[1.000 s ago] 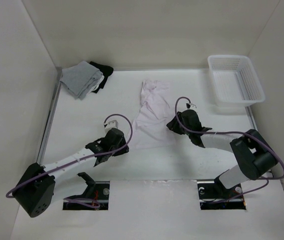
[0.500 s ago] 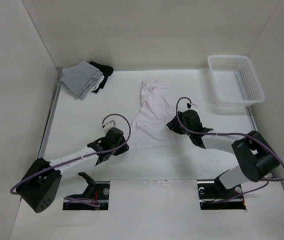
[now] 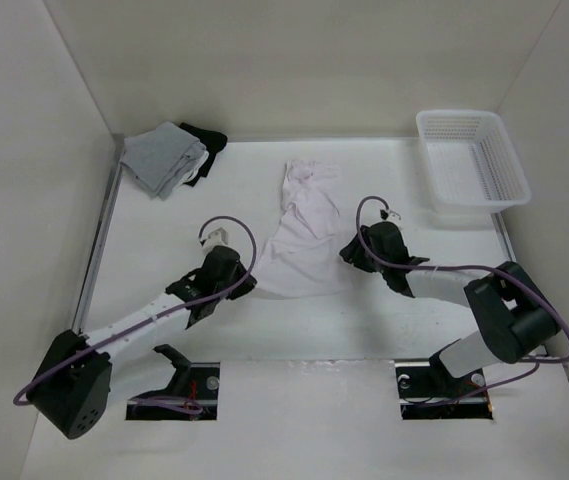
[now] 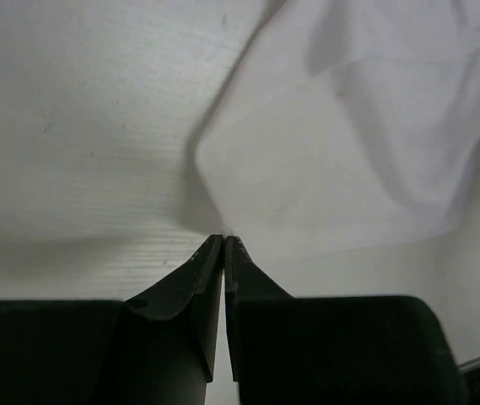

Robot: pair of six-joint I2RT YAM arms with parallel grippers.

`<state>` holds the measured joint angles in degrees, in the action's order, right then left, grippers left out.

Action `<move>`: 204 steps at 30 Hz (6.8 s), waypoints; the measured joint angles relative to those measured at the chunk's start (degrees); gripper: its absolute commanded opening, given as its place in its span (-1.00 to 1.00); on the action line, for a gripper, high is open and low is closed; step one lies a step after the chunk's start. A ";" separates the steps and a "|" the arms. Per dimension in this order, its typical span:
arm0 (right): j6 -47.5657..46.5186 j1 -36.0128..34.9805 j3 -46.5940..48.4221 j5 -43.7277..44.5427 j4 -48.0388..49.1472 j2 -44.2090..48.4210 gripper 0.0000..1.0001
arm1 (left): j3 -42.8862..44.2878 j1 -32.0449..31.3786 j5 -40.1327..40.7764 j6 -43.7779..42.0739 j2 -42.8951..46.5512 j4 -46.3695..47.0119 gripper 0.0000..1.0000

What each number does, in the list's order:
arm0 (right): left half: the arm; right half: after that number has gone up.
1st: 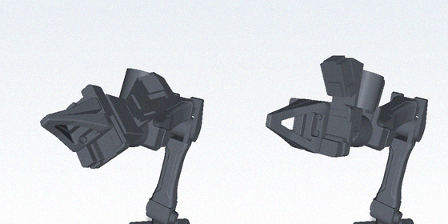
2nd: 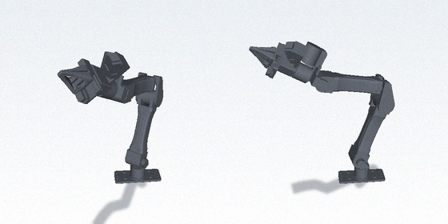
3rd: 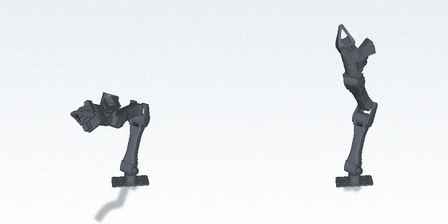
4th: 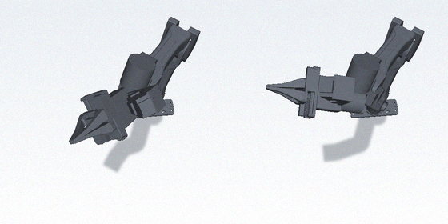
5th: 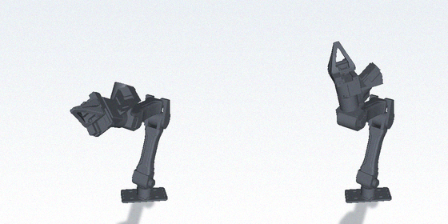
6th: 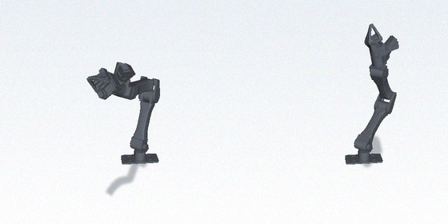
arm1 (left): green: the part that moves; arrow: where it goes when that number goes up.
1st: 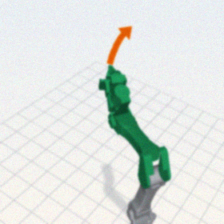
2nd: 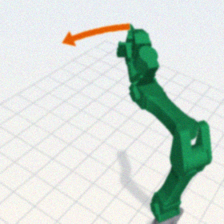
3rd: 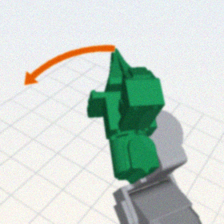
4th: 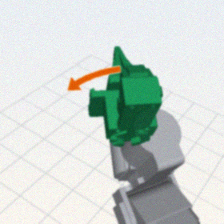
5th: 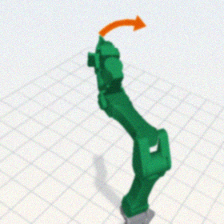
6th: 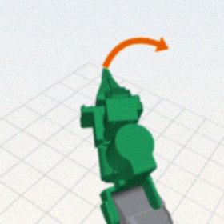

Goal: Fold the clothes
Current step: Flatten the tank top out, then fold the tank top

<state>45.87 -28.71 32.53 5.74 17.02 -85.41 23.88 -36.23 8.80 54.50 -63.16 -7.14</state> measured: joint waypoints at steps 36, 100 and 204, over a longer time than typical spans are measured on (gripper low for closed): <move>-1.46 -14.29 2.86 11.41 -33.48 22.25 -0.43 | -0.46 15.19 -6.64 -6.05 19.43 8.13 -0.92; 5.22 -33.64 19.26 40.06 -46.82 48.26 -1.00 | 11.10 16.68 -5.62 -4.59 29.00 11.80 -0.94; -5.11 19.26 63.08 -11.41 -12.85 -36.48 0.00 | 52.33 28.83 2.56 -4.17 -52.92 29.16 -0.29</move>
<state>40.75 -9.45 95.61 -5.67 4.16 -121.89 76.20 -7.40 11.35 50.33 -116.07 22.02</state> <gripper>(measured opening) 0.471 0.350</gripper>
